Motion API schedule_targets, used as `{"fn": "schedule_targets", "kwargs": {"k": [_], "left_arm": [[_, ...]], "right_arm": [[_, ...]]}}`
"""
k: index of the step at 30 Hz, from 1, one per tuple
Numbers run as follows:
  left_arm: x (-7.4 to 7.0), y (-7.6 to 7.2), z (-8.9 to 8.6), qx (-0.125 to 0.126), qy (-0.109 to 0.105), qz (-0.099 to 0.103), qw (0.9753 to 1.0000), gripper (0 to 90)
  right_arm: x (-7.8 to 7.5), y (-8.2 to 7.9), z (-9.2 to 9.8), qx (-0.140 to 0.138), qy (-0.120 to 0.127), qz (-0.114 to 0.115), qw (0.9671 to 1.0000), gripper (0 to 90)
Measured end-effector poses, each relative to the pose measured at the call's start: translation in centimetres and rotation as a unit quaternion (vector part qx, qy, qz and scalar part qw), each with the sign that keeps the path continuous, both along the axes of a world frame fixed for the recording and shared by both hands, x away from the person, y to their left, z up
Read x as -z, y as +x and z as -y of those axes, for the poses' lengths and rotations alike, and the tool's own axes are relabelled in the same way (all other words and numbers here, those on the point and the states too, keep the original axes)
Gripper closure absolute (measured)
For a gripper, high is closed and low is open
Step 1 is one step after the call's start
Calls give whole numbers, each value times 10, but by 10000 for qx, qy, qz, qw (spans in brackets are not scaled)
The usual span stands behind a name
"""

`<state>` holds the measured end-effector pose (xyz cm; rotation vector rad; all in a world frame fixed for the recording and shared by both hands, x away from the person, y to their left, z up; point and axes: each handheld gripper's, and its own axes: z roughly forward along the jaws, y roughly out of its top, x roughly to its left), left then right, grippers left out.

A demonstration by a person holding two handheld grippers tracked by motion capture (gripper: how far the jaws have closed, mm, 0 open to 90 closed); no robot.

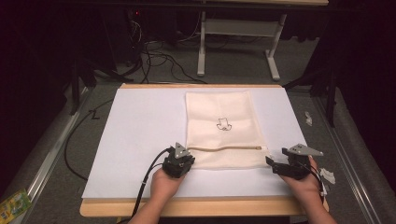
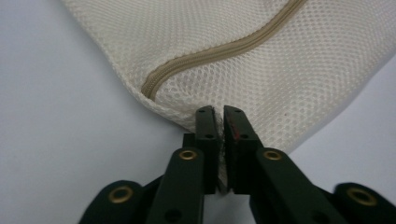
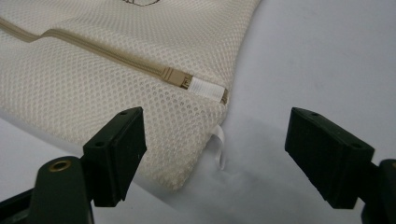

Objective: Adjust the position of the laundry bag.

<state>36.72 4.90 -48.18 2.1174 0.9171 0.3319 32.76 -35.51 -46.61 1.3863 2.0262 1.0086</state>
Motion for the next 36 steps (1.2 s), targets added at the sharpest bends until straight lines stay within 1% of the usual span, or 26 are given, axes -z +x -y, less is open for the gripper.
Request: {"fn": "schedule_targets", "kwargs": {"k": [1,3,4,5,7,9,11,12,13,16,18,20,22,23,24,25,26,28,30,32,34,36], "left_arm": [[0,0,0,16,-1,-18,10000,876],[-1,0,-3,64,-72,-176,9998,879],[-2,-2,-5,104,-90,-226,9996,879],[-2,-4,-7,170,-64,-243,9995,879],[-6,-16,-11,365,128,-274,9989,879],[-8,-24,-16,506,221,-310,9980,877],[-11,-34,-22,560,443,-263,9971,874],[-11,-38,-26,559,490,-240,9970,873],[-11,-44,-31,561,492,-235,9969,872],[-11,-50,-39,553,510,-235,9969,866],[-11,-50,-42,548,440,-247,9972,854],[-11,-49,-42,556,380,-237,9974,819],[-12,-48,-43,535,284,-165,9980,751],[-14,-47,-44,455,200,-84,9987,713],[-16,-47,-46,378,130,9,9992,628],[-17,-46,-47,316,55,75,9995,628],[-19,-45,-50,245,-61,160,9996,576],[-21,-44,-55,107,-267,280,9992,559],[-22,-43,-57,34,-292,339,9990,531],[-21,-43,-58,16,-273,363,9990,522],[-22,-42,-59,6,-235,385,9990,515],[-23,-41,-60,-21,-270,392,9989,505]], "right_arm": [[0,-1,0,1,18,2,10000,213],[-1,-2,2,-16,2,35,10000,221],[-1,-3,2,-7,42,29,10000,230],[-2,-5,2,-6,53,17,10000,247],[-2,-9,3,-56,98,14,9999,267],[-2,-12,2,-134,139,28,9998,291],[-2,-16,0,-177,184,-61,9997,300],[-2,-18,-2,-214,198,-81,9995,302],[-2,-20,-3,-264,198,-81,9994,304],[-4,-25,-11,-396,227,-117,9989,310],[-5,-26,-17,-524,194,-87,9984,327],[-5,-27,-23,-594,188,-136,9980,337],[-3,-25,-29,-676,150,-239,9973,387],[-2,-24,-30,-677,147,-253,9973,396],[0,-21,-32,-592,125,-282,9978,423],[0,-21,-32,-592,125,-282,9978,423],[1,-18,-33,-494,120,-315,9982,455],[2,-16,-33,-461,71,-313,9984,465],[5,-12,-34,-416,64,-438,9982,492],[8,-10,-35,-485,67,-594,9970,518],[9,-11,-36,-539,71,-654,9964,521],[9,-12,-38,-551,-17,-653,9963,519]]}}
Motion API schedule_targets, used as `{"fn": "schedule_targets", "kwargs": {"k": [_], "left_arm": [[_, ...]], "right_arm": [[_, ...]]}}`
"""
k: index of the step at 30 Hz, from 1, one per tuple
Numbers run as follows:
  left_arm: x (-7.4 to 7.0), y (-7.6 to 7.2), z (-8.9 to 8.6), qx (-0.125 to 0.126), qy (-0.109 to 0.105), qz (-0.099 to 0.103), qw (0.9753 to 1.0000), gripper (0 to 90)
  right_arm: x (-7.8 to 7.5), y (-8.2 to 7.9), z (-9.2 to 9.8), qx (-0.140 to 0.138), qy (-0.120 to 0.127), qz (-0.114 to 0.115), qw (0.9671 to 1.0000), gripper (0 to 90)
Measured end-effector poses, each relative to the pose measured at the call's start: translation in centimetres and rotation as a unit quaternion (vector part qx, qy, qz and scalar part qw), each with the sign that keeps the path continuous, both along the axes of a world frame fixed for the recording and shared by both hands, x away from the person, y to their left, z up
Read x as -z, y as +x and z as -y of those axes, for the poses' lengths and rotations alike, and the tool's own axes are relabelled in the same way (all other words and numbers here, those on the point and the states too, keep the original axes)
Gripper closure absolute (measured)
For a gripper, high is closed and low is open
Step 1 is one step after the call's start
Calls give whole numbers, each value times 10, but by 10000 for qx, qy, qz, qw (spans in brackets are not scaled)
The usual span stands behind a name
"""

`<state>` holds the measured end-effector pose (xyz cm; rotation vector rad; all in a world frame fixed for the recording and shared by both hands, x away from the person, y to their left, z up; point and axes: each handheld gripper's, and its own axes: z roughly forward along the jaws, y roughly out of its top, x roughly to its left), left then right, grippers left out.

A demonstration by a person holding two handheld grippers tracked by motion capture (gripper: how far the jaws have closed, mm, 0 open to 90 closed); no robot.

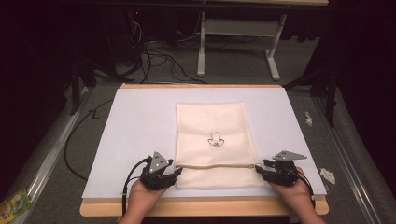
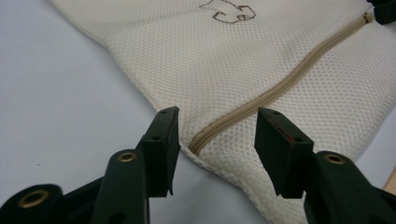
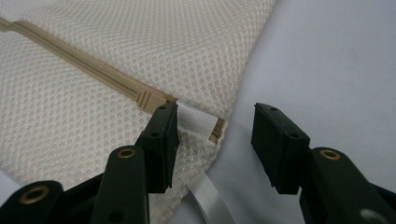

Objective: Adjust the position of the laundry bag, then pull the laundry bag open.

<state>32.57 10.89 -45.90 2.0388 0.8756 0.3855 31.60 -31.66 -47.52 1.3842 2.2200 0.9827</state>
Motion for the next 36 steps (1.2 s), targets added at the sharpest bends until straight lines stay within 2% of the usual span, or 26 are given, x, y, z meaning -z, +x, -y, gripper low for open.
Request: {"fn": "schedule_targets", "kwargs": {"k": [6,8,16,21,23,27,31,36], "left_arm": [[1,2,1,19,16,-7,10000,496],[1,1,3,41,45,-3,10000,495],[1,1,6,89,108,23,9999,493],[1,2,9,113,103,55,9999,493],[0,2,10,41,130,121,9998,488],[-1,3,11,-112,-113,123,9998,468],[-3,2,15,-175,-213,62,9996,453],[-3,1,26,-26,-253,-48,9997,434]], "right_arm": [[1,-1,-4,-1,-121,14,9999,521],[0,0,-6,-91,-155,33,9998,598],[-1,0,-12,-206,-318,64,9993,733],[-1,1,-11,-267,-232,6,9994,807],[-2,1,-10,-305,-216,7,9993,822],[-2,2,-8,-345,-176,24,9992,832],[-4,1,-7,-333,-110,87,9993,838],[-7,1,-4,-274,21,106,9996,843]]}}
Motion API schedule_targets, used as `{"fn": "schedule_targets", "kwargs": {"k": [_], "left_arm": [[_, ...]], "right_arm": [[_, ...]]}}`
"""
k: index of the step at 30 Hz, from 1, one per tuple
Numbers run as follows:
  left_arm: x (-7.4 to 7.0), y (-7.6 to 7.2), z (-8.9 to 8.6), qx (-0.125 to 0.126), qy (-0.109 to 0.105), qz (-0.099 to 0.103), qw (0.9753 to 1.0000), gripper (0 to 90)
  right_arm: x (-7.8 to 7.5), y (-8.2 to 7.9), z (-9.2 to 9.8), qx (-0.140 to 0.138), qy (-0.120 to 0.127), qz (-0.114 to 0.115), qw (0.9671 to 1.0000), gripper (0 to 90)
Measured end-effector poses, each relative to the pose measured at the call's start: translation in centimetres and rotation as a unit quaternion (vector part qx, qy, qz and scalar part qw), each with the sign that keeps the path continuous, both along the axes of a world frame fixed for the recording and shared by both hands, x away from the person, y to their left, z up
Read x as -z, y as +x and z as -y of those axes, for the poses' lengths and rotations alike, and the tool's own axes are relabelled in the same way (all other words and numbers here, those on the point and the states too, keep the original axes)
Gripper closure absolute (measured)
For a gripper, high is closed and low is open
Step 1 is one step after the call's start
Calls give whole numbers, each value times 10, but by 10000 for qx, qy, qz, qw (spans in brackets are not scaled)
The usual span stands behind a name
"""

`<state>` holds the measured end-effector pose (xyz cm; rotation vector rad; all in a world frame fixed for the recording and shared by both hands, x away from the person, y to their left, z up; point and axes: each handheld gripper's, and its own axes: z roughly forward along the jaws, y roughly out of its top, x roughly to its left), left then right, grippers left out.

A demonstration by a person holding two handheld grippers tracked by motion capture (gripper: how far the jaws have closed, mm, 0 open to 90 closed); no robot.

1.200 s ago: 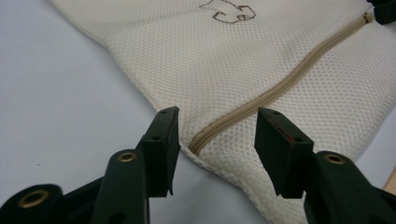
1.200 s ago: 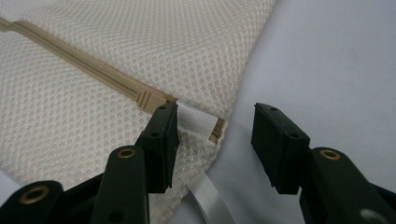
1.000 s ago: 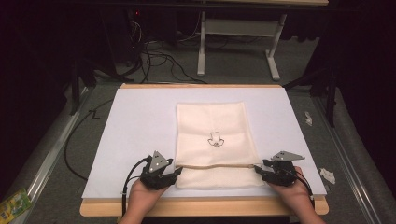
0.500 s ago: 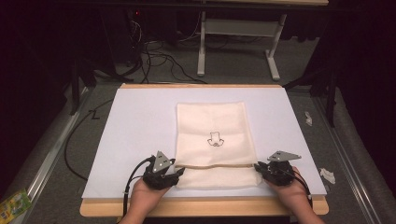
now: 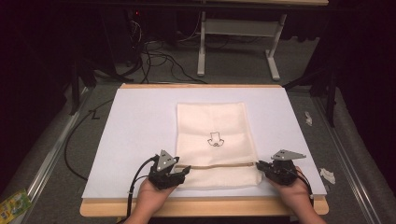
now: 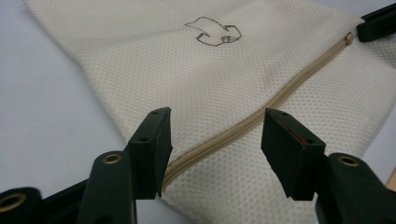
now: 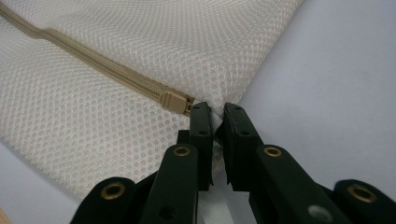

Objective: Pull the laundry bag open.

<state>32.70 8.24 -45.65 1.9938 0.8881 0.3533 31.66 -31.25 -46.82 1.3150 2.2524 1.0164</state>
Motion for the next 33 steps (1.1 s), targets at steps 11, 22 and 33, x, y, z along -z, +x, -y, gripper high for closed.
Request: {"fn": "schedule_targets", "kwargs": {"k": [11,22,33], "left_arm": [[5,-2,68,501,-140,-134,9986,441],[11,2,139,952,-108,-159,9953,517],[15,13,187,1138,-104,-422,9926,602]], "right_arm": [[-1,0,2,-13,152,23,9999,841],[-3,-2,3,-3,155,142,9998,839],[-6,-3,5,-108,205,210,9995,842]]}}
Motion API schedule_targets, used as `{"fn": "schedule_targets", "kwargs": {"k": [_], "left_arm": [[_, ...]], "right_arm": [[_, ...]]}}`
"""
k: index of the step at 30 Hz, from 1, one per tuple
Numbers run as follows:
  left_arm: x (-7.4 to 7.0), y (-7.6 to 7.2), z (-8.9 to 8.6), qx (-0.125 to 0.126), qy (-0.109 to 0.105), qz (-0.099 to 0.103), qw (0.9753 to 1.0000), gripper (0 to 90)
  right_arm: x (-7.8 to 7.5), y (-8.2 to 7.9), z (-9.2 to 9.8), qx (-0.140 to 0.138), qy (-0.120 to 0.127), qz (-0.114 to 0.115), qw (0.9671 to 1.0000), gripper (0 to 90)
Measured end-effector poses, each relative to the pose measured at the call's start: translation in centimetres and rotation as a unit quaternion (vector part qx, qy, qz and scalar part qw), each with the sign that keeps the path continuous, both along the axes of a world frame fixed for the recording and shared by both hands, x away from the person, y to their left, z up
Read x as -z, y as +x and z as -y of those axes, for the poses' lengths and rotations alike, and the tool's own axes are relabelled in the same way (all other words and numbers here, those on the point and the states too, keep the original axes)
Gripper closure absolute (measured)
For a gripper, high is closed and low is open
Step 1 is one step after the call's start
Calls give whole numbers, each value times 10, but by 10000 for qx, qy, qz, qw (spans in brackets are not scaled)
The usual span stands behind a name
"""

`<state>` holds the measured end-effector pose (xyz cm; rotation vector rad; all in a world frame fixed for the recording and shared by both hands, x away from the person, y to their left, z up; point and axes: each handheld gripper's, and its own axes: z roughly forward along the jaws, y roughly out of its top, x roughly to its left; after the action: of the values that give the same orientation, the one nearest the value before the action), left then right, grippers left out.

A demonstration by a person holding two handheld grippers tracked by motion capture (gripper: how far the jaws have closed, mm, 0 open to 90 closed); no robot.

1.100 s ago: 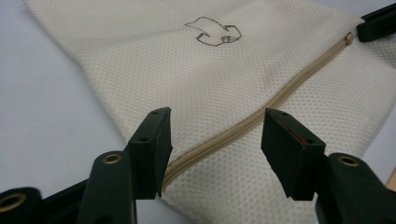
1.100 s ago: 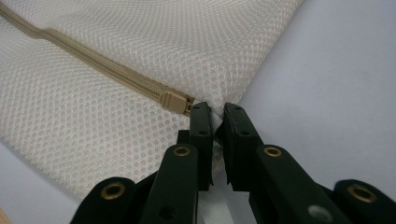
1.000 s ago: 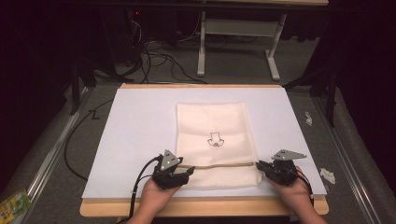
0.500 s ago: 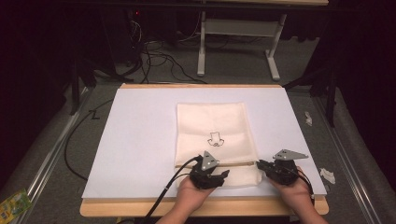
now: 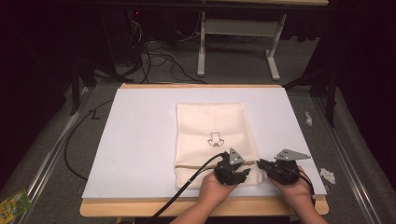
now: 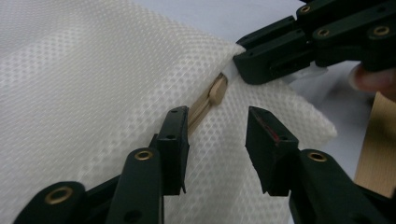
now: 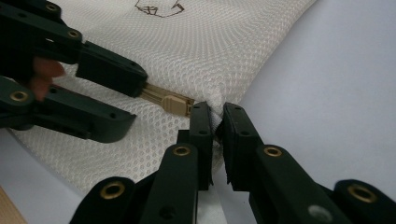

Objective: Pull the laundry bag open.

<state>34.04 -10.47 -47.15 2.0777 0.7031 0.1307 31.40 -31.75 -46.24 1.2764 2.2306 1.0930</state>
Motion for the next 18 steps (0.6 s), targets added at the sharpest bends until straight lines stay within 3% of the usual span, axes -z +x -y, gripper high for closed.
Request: {"fn": "schedule_targets", "kwargs": {"k": [5,9,13,18], "left_arm": [[2,3,11,11,-40,-91,9999,653],[2,2,18,-69,-35,-52,10000,684],[2,2,19,-167,-29,12,9999,786],[3,3,19,-195,-75,-16,9998,838]], "right_arm": [[-1,0,0,-19,117,-6,9999,844],[-2,-1,-1,-43,136,37,9999,845],[-4,-2,-2,-56,120,87,9999,844],[-4,-2,-2,-58,110,101,9999,844]]}}
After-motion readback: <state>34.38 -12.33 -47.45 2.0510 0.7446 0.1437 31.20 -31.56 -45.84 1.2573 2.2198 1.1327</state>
